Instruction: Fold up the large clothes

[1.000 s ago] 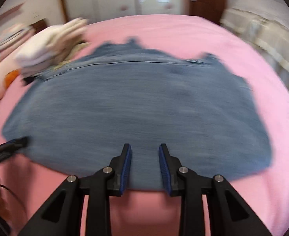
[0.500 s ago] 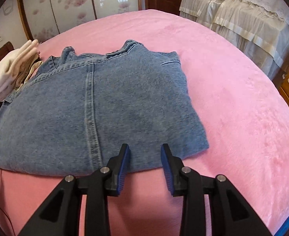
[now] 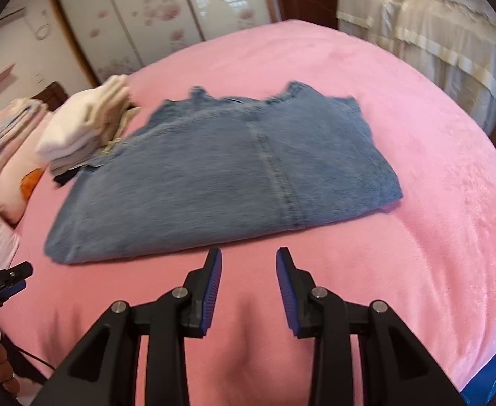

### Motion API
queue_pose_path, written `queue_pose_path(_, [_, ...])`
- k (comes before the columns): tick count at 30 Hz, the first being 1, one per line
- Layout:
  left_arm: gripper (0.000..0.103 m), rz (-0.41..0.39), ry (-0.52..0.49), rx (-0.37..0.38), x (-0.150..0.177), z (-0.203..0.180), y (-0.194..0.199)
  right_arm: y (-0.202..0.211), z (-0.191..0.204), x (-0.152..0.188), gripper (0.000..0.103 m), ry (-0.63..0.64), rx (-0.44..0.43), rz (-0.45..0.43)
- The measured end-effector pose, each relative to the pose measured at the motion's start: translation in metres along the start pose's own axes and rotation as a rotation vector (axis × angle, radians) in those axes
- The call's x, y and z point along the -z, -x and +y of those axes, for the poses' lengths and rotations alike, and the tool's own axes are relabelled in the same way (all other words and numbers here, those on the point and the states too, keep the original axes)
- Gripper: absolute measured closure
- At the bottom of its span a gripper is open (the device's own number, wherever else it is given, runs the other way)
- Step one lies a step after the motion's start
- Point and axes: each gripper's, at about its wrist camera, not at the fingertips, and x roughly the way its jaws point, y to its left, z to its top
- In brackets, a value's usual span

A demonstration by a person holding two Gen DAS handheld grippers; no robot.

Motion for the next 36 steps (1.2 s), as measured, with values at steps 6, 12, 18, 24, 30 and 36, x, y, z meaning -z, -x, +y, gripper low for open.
queue_pose_path(6, [0.04, 0.041, 0.029, 0.066, 0.02, 0.018, 0.015, 0.031, 0.041, 0.002, 0.068, 0.101, -0.032, -0.069])
queue_pose_path(12, [0.04, 0.094, 0.126, 0.182, 0.035, 0.048, -0.02, 0.033, 0.074, 0.008, 0.059, 0.201, -0.03, -0.124])
queue_pose_path(18, [0.04, 0.073, 0.268, 0.333, 0.03, 0.073, -0.07, 0.002, 0.091, 0.01, 0.059, 0.224, -0.029, -0.084])
queue_pose_path(24, [0.04, 0.007, 0.327, 0.4, 0.009, 0.079, -0.114, -0.025, 0.1, 0.003, 0.059, 0.224, -0.026, -0.071])
queue_pose_path(30, [0.041, -0.063, 0.366, 0.428, -0.033, 0.075, -0.145, -0.048, 0.108, -0.006, 0.059, 0.224, -0.014, -0.071])
queue_pose_path(36, [0.045, -0.082, 0.432, 0.471, -0.063, 0.077, -0.171, -0.067, 0.112, -0.016, 0.059, 0.232, -0.004, -0.081])
